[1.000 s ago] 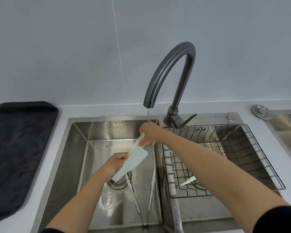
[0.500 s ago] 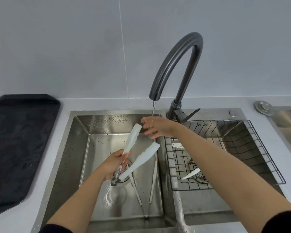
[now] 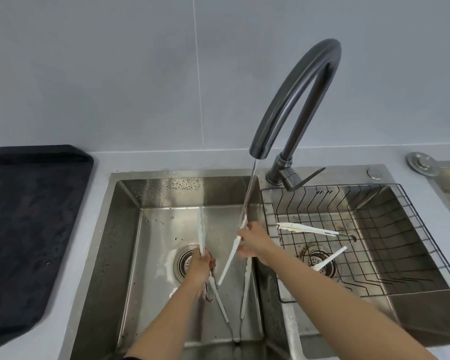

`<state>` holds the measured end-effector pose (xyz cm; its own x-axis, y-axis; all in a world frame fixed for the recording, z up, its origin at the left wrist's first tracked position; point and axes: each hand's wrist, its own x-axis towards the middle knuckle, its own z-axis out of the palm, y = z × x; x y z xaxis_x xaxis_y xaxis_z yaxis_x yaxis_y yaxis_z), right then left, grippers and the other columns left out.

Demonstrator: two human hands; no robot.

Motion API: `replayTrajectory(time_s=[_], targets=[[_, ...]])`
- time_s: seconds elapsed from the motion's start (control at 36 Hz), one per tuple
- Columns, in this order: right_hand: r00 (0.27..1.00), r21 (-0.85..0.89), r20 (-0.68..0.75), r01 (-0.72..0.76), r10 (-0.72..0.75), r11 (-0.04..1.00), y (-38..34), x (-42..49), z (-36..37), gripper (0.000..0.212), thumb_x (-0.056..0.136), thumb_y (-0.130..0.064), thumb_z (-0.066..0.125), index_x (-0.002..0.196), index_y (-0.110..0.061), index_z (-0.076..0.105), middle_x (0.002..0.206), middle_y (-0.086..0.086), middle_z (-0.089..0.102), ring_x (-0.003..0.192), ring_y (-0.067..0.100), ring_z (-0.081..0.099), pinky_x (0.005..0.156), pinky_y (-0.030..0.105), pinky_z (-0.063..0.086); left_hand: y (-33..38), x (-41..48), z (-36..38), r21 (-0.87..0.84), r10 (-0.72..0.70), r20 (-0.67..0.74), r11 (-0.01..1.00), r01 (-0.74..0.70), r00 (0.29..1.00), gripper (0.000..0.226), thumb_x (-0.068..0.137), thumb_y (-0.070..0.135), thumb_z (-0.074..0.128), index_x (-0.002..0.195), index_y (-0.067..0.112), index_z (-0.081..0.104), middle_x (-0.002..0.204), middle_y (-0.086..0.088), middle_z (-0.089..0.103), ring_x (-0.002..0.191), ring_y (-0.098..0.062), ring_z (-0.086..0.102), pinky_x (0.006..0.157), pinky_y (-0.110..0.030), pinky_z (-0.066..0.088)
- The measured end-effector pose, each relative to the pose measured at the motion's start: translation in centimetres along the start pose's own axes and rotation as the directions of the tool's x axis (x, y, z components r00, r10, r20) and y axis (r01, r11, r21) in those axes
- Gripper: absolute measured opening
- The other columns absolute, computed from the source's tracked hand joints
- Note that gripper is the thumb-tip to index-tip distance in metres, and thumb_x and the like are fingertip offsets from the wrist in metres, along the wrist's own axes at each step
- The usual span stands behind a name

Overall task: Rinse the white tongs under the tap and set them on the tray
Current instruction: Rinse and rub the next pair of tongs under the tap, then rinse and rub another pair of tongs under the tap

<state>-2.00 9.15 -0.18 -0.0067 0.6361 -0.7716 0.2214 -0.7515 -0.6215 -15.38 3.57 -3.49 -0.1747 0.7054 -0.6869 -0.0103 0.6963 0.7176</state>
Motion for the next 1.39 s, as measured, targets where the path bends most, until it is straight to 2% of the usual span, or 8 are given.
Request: replayTrajectory(time_s=[0.25,0.36,0.64,0.81,0.94,1.08,1.25,1.39], targets=[[0.993,-0.022,0.006,-0.121,0.121,0.992,2.7,1.8,0.9,0.052,0.083,-0.006,0.051,0.133,-0.011,0.038,0.127,0.012,0.055,0.113,0.028,0.054,0.088,0.038,0.049,-2.8,1.1,1.0,0.168,-0.154,0.118,0.977,0.133,0.981,0.028,0.089,-0.002,0.042,0.103,-0.003,0.066,0.102,-0.017,0.068,0.086,-0.026,0.063,0.061,-0.026,0.050],[0.990,-0.063,0.005,-0.140,0.141,0.988,3.2,2.1,0.8,0.059,0.084,-0.007,0.049,0.140,-0.012,0.030,0.135,0.010,0.047,0.118,0.025,0.047,0.086,0.031,0.040,-3.7,1.9,1.6,0.238,-0.198,0.135,0.958,0.162,0.971,0.027,0.089,0.000,0.044,0.101,-0.001,0.067,0.098,-0.012,0.067,0.095,-0.028,0.064,0.085,-0.036,0.051],[0.962,-0.247,-0.045,-0.272,0.270,0.930,5.2,3.8,2.1,0.057,0.089,-0.008,0.050,0.140,0.002,0.026,0.139,0.017,0.044,0.119,0.025,0.049,0.089,0.029,0.044,-4.9,2.9,1.9,0.311,-0.234,0.104,0.931,0.191,0.967,0.054,0.077,-0.002,0.044,0.131,0.004,0.042,0.112,-0.016,0.063,0.094,-0.027,0.062,0.064,-0.026,0.047],[0.967,-0.354,-0.091,-0.255,0.238,0.900,4.7,4.1,3.1,0.072,0.090,-0.009,0.047,0.146,0.003,0.005,0.146,0.018,0.031,0.131,0.028,0.039,0.108,0.032,0.037,-4.1,2.5,2.1,0.396,-0.223,0.144,0.906,0.150,0.964,0.035,0.083,0.000,0.040,0.112,0.012,0.054,0.108,-0.014,0.063,0.091,-0.026,0.057,0.059,-0.025,0.039],[0.965,-0.464,-0.014,-0.238,0.262,0.853,4.6,3.2,3.3,0.031,0.087,-0.009,0.046,0.117,-0.001,0.047,0.095,0.008,0.048,0.074,0.014,0.049,0.058,0.019,0.040,-4.2,2.8,1.9,0.396,-0.273,0.096,0.893,0.215,0.957,0.021,0.081,0.001,0.039,0.089,0.004,0.058,0.083,-0.013,0.058,0.077,-0.025,0.055,0.063,-0.025,0.039],[0.959,-0.525,0.060,-0.206,0.277,0.826,5.2,2.9,3.7,0.018,0.086,-0.007,0.044,0.099,-0.004,0.056,0.086,0.006,0.050,0.074,0.014,0.049,0.067,0.021,0.040,-3.6,2.4,1.8,0.419,-0.295,0.068,0.876,0.240,0.953,0.020,0.084,0.003,0.042,0.065,0.010,0.044,0.062,-0.006,0.042,0.065,-0.022,0.047,0.050,-0.024,0.028],[0.974,-0.562,0.126,-0.087,0.189,0.823,2.9,1.2,3.3,0.029,0.087,-0.010,0.047,0.114,-0.001,0.054,0.105,0.014,0.054,0.094,0.020,0.052,0.066,0.022,0.040,-1.7,1.0,1.5,0.625,-0.097,0.105,0.781,0.010,0.990,0.031,0.086,0.008,0.043,0.057,0.017,0.038,0.064,-0.006,0.049,0.065,-0.022,0.046,0.054,-0.029,0.028],[0.964,-0.662,0.254,0.111,0.083,0.741,-0.7,-2.5,0.8,0.041,0.089,-0.020,0.052,0.124,0.002,0.048,0.118,0.015,0.054,0.108,0.026,0.053,0.069,0.028,0.044,0.4,-1.5,2.1,0.739,0.105,0.236,0.626,-0.249,0.966,0.023,0.092,0.012,0.037,0.101,0.006,0.057,0.102,-0.016,0.065,0.091,-0.028,0.060,0.072,-0.031,0.040]])
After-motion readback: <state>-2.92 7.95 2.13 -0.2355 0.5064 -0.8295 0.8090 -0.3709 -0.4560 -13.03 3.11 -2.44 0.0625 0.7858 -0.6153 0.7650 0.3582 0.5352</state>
